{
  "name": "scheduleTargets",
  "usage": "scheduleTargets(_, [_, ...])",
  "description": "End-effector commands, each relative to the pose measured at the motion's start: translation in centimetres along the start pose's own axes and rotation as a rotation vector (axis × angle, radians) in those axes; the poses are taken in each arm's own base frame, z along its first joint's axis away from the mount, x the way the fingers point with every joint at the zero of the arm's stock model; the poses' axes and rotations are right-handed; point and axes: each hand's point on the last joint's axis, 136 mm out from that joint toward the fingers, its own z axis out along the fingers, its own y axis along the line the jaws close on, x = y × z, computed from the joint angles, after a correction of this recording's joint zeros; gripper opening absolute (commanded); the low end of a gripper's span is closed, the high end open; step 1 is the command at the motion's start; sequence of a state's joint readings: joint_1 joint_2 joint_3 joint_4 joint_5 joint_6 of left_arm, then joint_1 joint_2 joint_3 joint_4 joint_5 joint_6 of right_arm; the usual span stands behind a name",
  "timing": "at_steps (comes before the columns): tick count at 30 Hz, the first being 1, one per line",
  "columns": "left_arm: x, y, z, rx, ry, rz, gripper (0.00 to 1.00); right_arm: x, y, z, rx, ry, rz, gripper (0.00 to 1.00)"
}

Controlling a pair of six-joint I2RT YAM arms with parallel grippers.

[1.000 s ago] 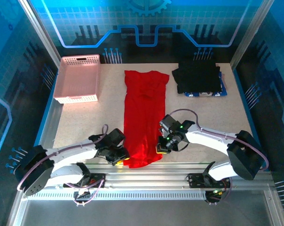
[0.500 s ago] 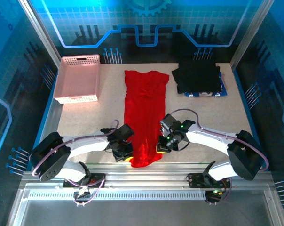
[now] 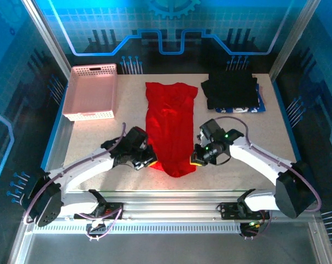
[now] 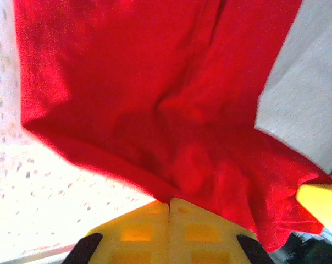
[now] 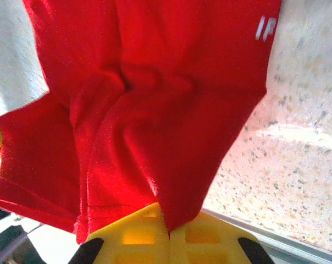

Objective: Fold and stack the t-shirts

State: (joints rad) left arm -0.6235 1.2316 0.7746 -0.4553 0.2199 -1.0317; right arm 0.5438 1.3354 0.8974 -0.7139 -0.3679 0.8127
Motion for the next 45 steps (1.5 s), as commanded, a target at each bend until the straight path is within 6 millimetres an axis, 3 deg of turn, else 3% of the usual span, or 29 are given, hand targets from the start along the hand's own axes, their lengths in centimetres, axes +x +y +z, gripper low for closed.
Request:
scheduleTargets(1, [-2.7, -2.0, -1.2, 0.038, -0.015, 0.039, 0.0, -2.6, 1.4, -1.1, -0.033, 0.0, -0.035, 0.0])
scheduleTargets(6, [-7.0, -3.3, -1.8, 0.053, -0.061, 0.039, 0.0, -7.6, 3.5, -1.4, -0.029, -0.005, -0.072, 0.0])
scheduleTargets(14, [-14.0, -3.5, -2.9, 0.068, -0.152, 0.015, 0.0, -14.8, 4.0, -1.9, -0.008, -0.038, -0.057, 0.0])
scheduleTargets(30, [-24.4, -4.4, 0.9, 0.074, -0.16, 0.039, 0.0, -24.8, 2.5, 0.9, 0.012, -0.059, 0.037, 0.03])
scheduleTargets(35, [-27.4, -4.3, 3.4, 0.088, -0.145, 0.04, 0.0, -28.0, 1.1, 2.8, 0.011, -0.069, 0.077, 0.13])
scheduleTargets(36, [-28.2, -4.6, 3.6, 0.102, -0.15, 0.031, 0.09, -29.2, 1.0, 3.0, -0.012, -0.085, 0.094, 0.24])
scheduleTargets(37, [-29.1, -5.0, 3.6, 0.119, -0.155, 0.019, 0.21, -30.7, 1.1, 2.9, -0.051, -0.111, 0.112, 0.42])
scheduleTargets(38, [-29.8, -5.7, 3.5, 0.145, -0.164, 0.017, 0.32, -32.1, 1.6, 2.6, -0.109, -0.14, 0.124, 0.5])
scheduleTargets(41, [-31.9, -9.3, 0.8, 0.229, -0.229, 0.034, 0.53, -35.9, 4.6, -0.9, -0.308, -0.265, 0.134, 0.58])
scheduleTargets(43, [-32.7, -11.7, -2.1, 0.282, -0.285, 0.048, 0.56, -36.2, 7.0, -4.9, -0.341, -0.35, 0.05, 0.62])
scheduleTargets(45, [-32.5, -13.4, -4.9, 0.325, -0.335, 0.07, 0.58, -34.3, 8.6, -8.3, -0.311, -0.389, -0.034, 0.63])
